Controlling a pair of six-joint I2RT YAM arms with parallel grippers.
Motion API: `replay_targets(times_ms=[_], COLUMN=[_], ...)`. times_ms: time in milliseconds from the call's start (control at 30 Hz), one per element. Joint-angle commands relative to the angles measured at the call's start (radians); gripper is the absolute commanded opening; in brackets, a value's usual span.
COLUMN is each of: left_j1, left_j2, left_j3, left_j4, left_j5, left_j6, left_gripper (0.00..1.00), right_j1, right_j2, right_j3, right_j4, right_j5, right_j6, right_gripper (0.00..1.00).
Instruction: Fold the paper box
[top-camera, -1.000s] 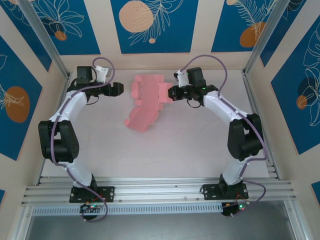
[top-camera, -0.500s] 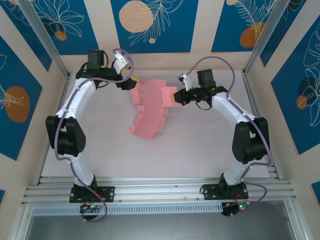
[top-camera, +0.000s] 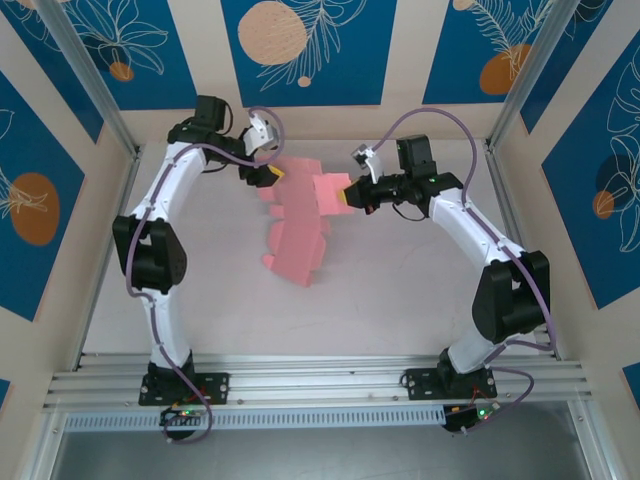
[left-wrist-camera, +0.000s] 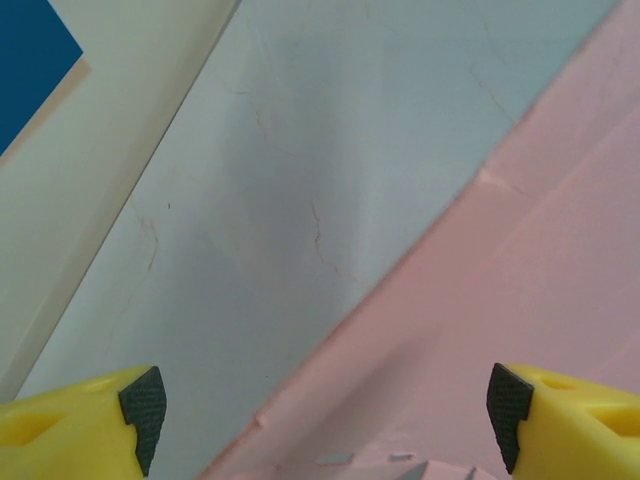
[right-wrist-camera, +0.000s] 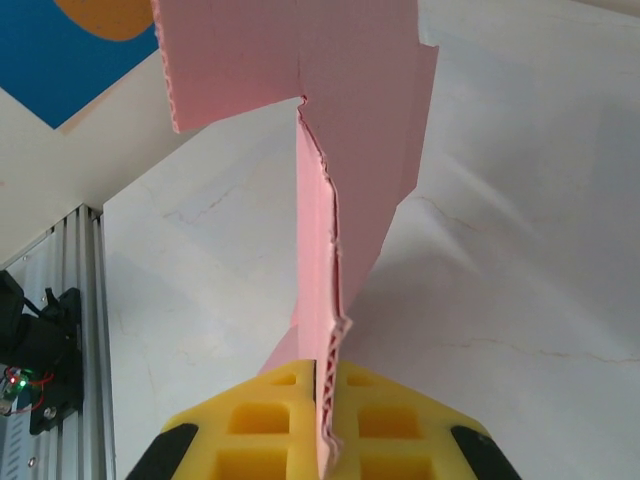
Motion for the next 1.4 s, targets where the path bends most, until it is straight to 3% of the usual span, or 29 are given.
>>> replay_targets(times_ms=[0,200,367,500,633,700,767,800,1033,1233,1367], left_j1=[-0.018,-0.041,-0.052,-0.071,-0.107,-0.139,-0.178,-0.2,-0.32,-0.407,-0.455], left_j2=[0.036,0.063,0.055,0.041,-0.007,-0.04,-0.077,-0.096,-0.182,-0.18,-0.169], left_j3=[0.072,0.131,0.13,0.114,0.026,-0.045,-0.125,-0.17,-0.406,-0.53,-0.568], left_j4=[-0.13,-0.215,-0.216,-0.181,-0.035,0.064,0.166,0.215,0.504,0.678,0.752], left_j5=[0.015,0.004,-0.029,-0.086,-0.196,-0.302,-0.425,-0.488,-0.785,-0.988,-1.019], left_j6=[0.098,0.156,0.15,0.123,0.041,-0.001,-0.032,-0.041,-0.173,-0.154,-0.126], left_gripper=[0.83,0.62,0.24,0.17,0.07,0.06,0.05,0.05,0.04,0.04,0.04], right_j1=[0.01,0.012,0.005,-0.001,-0.012,-0.017,-0.022,-0.023,-0.052,-0.109,-0.141], right_j2=[-0.03,-0.026,-0.018,-0.017,-0.008,-0.003,0.0,0.0,-0.089,-0.267,-0.343], right_j3=[-0.002,-0.003,-0.013,-0.03,-0.04,-0.045,-0.052,-0.058,-0.155,-0.236,-0.227], right_j4=[-0.029,-0.028,-0.015,0.015,0.026,0.026,0.026,0.026,0.032,-0.031,-0.143], right_j5=[-0.037,-0.023,0.028,0.079,0.137,0.177,0.23,0.263,0.445,0.596,0.624], right_j6=[-0.032,-0.033,-0.022,0.005,0.03,0.049,0.076,0.094,0.255,0.466,0.574], right_gripper=[0.0,0.0,0.0,0.0,0.0,0.04,0.14,0.24,0.58,0.71,0.74])
